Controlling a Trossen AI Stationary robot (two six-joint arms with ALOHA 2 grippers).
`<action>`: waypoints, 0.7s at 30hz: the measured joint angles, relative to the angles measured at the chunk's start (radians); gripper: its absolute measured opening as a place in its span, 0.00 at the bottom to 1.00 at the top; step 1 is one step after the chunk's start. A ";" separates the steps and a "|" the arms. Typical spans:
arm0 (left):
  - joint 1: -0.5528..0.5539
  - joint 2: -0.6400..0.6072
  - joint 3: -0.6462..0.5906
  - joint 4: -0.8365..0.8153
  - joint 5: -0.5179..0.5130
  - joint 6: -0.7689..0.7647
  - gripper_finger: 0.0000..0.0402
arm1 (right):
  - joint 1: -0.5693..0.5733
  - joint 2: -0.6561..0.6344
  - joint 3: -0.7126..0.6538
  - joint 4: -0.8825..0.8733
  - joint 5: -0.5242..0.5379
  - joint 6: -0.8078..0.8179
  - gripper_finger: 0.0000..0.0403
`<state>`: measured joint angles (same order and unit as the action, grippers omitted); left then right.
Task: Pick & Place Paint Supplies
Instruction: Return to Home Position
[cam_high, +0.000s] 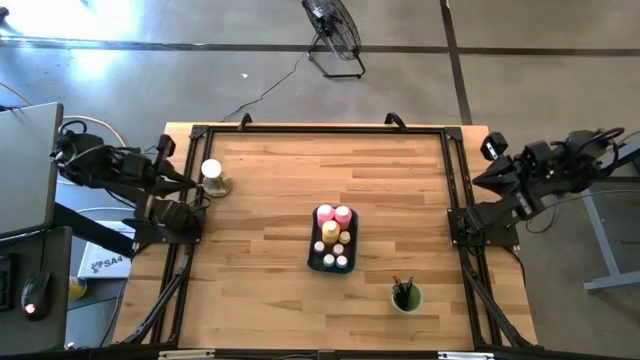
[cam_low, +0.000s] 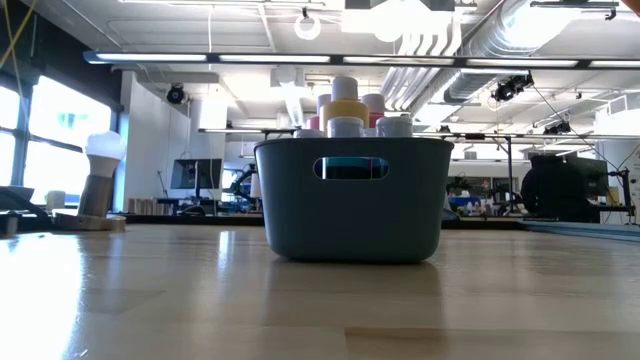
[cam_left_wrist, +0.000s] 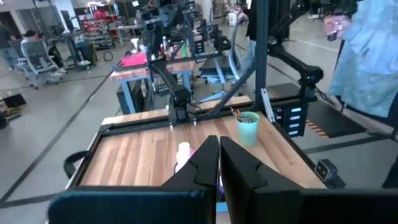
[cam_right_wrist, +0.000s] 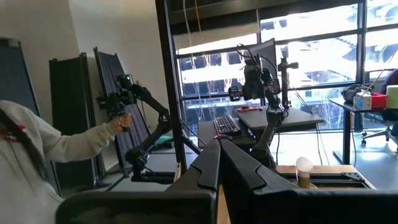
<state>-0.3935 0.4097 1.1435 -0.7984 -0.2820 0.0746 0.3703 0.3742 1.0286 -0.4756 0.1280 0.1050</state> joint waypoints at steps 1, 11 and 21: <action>0.000 -0.009 0.000 -0.006 0.003 -0.001 0.03 | 0.000 -0.010 0.000 -0.005 0.000 0.002 0.01; 0.000 -0.126 0.000 -0.056 0.018 -0.026 0.03 | 0.000 -0.096 0.000 -0.045 0.001 0.003 0.01; 0.000 -0.272 -0.079 -0.065 0.019 -0.025 0.03 | 0.000 -0.155 0.000 -0.095 0.000 0.007 0.01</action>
<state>-0.3931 0.1378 1.0644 -0.8633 -0.2630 0.0491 0.3702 0.2193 1.0286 -0.5701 0.1284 0.1123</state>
